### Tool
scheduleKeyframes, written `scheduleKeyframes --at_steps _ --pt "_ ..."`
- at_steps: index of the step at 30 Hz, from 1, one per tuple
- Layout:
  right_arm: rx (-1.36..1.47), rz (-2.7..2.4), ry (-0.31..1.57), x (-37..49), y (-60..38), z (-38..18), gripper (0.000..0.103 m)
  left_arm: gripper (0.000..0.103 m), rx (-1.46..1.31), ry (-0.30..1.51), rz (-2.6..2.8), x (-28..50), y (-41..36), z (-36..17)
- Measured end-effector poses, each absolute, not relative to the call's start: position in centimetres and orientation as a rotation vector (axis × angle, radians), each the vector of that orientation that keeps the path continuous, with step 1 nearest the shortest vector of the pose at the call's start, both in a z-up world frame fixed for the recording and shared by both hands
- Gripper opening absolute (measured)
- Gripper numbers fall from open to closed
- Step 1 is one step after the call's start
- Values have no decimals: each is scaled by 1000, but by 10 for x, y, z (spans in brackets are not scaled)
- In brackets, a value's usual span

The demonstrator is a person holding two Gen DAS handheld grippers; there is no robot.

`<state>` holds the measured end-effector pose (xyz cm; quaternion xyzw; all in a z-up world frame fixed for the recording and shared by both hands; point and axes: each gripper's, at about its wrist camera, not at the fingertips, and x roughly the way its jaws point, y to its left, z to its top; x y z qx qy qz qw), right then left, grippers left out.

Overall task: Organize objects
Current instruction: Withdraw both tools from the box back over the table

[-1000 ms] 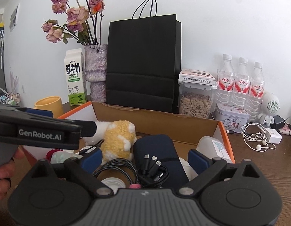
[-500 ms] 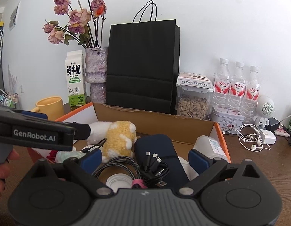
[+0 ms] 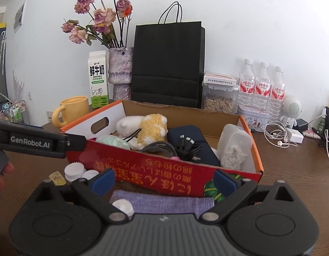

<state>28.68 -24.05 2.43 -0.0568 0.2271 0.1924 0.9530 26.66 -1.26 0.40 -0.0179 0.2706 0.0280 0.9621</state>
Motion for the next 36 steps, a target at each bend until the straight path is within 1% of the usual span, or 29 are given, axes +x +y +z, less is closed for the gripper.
scheduleKeyframes --at_steps 11,23,29,31,33,35,36 --pt "-124 397 490 247 -241 16 99 103 -37 567 91 223 3 1" --pt "-134 399 502 248 -241 14 98 103 -21 596 127 209 12 -7" --pt "-169 420 525 262 -236 11 93 103 -14 607 144 214 13 -9" --pt "-183 430 535 267 -234 10 89 103 -8 612 146 217 12 -10" --pt "-196 440 542 272 -232 9 88 103 -4 618 146 220 11 -12" --pt "-211 455 553 276 -228 7 83 103 2 624 149 224 11 -14" --pt "-218 464 561 279 -227 7 82 103 6 629 150 227 11 -15"
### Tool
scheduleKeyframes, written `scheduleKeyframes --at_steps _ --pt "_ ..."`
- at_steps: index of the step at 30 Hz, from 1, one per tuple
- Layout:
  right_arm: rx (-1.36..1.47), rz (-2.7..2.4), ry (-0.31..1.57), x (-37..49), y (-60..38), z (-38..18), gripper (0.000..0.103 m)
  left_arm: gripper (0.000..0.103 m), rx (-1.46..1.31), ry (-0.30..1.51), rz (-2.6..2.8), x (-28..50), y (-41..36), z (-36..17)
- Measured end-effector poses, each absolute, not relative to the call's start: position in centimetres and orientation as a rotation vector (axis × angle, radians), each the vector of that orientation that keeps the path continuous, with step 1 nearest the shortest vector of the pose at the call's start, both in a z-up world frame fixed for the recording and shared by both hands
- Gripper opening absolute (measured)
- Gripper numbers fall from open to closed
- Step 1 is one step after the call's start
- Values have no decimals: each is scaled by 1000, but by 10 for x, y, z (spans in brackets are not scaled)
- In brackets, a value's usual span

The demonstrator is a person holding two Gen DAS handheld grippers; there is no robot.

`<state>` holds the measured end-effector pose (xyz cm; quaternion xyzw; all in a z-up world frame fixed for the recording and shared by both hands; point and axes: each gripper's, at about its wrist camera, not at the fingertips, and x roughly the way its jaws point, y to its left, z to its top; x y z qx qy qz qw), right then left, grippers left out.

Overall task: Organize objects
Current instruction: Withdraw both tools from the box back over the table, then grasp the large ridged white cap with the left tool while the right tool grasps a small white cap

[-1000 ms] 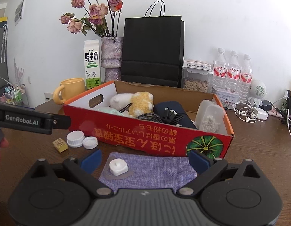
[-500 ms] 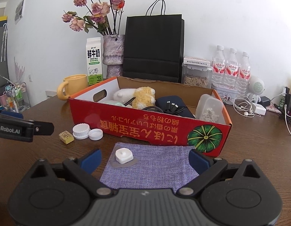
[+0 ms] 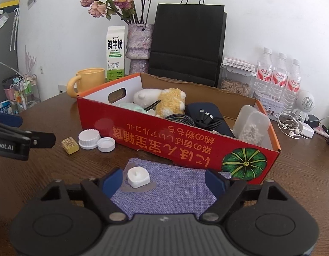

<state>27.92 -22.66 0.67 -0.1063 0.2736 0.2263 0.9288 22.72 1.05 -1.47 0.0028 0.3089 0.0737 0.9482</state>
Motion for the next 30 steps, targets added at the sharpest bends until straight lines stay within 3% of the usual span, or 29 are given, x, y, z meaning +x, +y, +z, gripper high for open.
scheduleKeyframes --at_steps 11,19,23,27,29,30 --pt "-230 533 623 302 -216 -3 72 103 26 673 150 262 8 -31" --pt "-180 561 654 314 -217 -8 46 103 23 685 133 287 6 -42" --pt "-170 577 653 317 -215 -10 41 103 20 683 133 292 5 -48" --pt "-165 595 648 317 -213 -11 32 86 1 682 95 294 6 -51" --pt "-169 597 643 316 -212 -11 30 66 -8 684 72 294 6 -52" --pt "-170 597 640 315 -212 -11 28 62 -9 678 59 293 6 -51"
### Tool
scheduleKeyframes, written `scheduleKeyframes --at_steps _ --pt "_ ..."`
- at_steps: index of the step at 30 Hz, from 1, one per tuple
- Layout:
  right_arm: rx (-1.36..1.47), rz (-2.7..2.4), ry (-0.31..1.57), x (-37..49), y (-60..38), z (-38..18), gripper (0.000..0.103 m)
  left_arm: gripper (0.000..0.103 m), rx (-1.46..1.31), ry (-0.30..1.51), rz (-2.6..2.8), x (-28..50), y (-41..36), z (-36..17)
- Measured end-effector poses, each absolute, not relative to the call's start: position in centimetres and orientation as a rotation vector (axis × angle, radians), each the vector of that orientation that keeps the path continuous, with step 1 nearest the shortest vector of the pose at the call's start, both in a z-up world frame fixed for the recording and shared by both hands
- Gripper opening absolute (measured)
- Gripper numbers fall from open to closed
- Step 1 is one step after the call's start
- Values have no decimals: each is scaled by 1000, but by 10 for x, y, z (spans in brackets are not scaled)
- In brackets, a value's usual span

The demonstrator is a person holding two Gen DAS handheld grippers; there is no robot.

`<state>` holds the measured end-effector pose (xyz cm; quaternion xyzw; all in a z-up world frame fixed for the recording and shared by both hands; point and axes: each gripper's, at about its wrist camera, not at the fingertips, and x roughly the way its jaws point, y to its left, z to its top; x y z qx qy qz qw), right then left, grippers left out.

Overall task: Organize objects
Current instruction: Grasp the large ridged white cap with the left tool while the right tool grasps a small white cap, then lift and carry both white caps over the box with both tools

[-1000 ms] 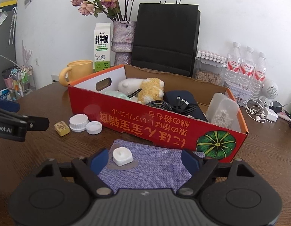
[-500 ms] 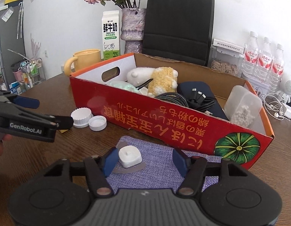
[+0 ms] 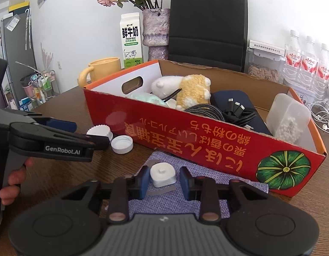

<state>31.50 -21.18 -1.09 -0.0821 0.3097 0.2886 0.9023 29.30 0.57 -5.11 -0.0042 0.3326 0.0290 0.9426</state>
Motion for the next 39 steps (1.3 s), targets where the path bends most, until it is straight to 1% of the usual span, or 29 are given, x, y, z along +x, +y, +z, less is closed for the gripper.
scheduleKeyframes --at_steps 2,17,27,39 --pt "-168 598 637 314 -211 -11 27 40 -7 666 32 290 4 -50" --pt "-181 562 559 301 -213 -4 26 40 -24 584 58 278 5 -44" --pt "-158 542 509 289 -218 6 26 40 -30 565 72 263 -2 -38" --pt "-104 523 454 267 -228 22 26 40 -16 515 45 239 -16 -12"
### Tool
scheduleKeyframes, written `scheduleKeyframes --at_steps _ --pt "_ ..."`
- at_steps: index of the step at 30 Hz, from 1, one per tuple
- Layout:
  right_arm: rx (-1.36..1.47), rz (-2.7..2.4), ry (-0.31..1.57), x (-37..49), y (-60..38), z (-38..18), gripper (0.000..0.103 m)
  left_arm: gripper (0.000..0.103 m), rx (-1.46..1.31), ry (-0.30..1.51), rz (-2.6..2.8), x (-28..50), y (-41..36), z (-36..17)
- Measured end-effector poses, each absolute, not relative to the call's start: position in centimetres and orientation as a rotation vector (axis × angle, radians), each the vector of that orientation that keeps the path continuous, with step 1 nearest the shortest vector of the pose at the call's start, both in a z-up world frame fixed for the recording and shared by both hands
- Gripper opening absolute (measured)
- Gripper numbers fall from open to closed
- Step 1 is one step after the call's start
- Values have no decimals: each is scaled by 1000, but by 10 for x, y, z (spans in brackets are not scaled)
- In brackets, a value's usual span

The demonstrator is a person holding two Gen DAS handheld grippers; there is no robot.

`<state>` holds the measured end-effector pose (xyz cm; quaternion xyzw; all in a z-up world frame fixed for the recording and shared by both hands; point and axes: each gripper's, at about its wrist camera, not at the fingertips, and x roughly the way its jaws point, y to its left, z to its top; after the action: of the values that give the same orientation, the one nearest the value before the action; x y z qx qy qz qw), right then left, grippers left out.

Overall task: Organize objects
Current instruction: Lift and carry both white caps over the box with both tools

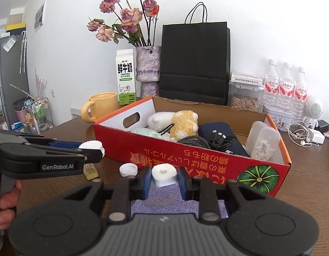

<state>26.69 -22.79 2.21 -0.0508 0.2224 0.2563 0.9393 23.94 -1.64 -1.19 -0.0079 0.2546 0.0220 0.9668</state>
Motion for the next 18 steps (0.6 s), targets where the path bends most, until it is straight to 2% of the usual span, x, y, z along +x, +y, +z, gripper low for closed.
scheduleKeyframes --at_steps 18 --pt "-59 483 372 264 -254 56 26 40 15 455 -13 243 -47 27"
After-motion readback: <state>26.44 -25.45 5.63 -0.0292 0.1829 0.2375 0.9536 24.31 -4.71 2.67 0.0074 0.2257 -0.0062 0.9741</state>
